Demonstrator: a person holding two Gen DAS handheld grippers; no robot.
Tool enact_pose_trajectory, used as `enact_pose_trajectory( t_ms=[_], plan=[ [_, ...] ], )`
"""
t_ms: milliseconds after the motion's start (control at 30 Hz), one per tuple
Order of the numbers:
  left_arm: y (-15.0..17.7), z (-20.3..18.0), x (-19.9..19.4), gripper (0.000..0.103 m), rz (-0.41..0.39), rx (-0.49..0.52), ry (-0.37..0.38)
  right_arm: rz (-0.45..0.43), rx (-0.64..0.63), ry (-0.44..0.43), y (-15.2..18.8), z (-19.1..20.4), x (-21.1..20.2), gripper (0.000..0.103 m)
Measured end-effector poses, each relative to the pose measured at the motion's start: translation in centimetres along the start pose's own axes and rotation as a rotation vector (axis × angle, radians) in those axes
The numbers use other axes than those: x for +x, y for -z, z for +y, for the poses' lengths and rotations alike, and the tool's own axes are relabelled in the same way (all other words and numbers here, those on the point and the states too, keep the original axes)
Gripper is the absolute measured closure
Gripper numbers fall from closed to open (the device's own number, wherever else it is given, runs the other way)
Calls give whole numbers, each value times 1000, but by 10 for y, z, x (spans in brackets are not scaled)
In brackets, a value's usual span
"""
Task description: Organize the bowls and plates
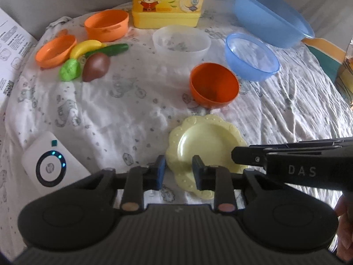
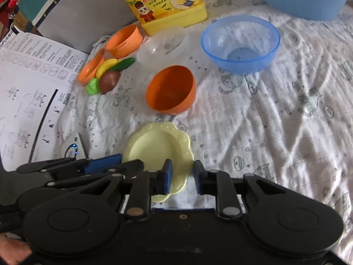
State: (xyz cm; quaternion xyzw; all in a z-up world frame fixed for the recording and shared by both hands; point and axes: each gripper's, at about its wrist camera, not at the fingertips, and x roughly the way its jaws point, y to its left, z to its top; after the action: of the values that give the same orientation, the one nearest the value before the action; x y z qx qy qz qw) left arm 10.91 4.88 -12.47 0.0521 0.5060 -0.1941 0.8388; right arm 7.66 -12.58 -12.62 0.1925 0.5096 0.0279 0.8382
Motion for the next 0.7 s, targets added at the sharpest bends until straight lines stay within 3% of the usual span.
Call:
enact_pose_trajectory(
  t_ms=[433,700],
  plan=[
    [9,2,-57,81,-61,-30,-42,-19,-44,-42,2,29,-37,82],
    [33,11,-106,81,-113,-48,-96,13,-83,-110,24,59,-59,82]
  ],
)
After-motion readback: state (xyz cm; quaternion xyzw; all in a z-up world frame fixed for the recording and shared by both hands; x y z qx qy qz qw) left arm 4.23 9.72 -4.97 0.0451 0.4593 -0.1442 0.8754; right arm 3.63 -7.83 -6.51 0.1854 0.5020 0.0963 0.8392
